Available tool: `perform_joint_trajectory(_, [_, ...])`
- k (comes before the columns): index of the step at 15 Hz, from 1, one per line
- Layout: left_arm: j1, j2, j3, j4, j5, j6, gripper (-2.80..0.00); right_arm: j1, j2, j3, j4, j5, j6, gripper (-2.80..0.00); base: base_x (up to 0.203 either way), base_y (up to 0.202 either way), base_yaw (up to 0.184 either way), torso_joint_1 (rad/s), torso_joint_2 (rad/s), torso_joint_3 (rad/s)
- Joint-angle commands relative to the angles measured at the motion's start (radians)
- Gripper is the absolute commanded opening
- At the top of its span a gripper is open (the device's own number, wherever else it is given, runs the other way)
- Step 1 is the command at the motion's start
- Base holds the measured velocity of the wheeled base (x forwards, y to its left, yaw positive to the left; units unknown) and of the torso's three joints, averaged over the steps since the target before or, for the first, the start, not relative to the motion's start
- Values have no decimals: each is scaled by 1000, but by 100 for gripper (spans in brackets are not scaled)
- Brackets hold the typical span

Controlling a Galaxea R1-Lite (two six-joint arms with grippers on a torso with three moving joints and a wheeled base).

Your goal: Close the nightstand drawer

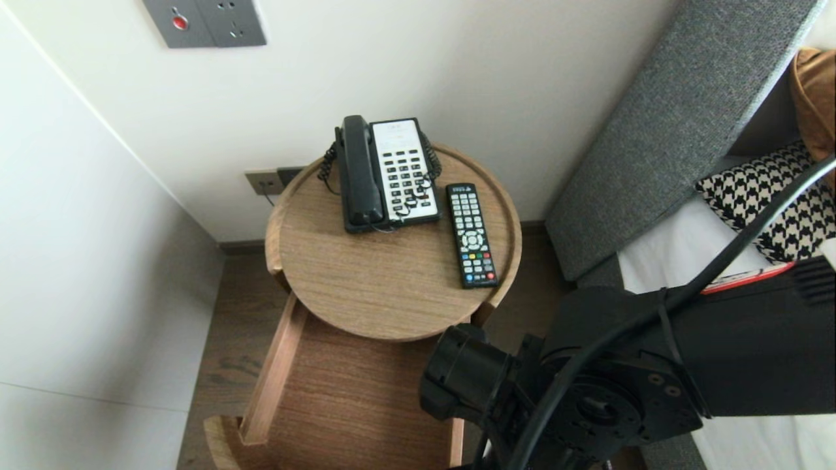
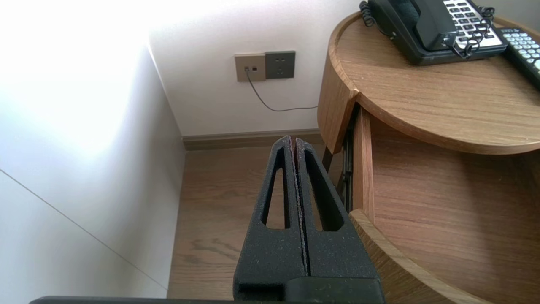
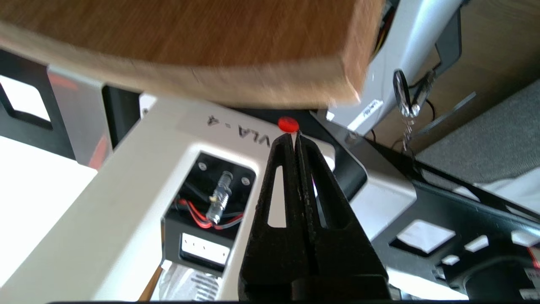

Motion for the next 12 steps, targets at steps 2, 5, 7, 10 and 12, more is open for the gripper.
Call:
perform_joint_trajectory(2, [0,-3,40,-2,0,0,-280,-2,22,-5,2,0,4,-280,0,0,0,0,0,0])
perform_joint_trajectory(5, [0,-3,40,-2,0,0,-280,-9,39,-15,-16,-3,4,-280,0,0,0,0,0,0])
perform_joint_trajectory(7, [0,-3,40,-2,0,0,-280,-11,46,-15,-39,-8,3,-280,0,0,0,0,0,0])
perform_joint_trajectory(10, [0,-3,40,-2,0,0,-280,-19,55,-34,-60,-10,4,-280,0,0,0,0,0,0])
perform_joint_trajectory(12, [0,-3,40,-2,0,0,-280,-32,62,-56,-60,-11,4,-280,0,0,0,0,0,0])
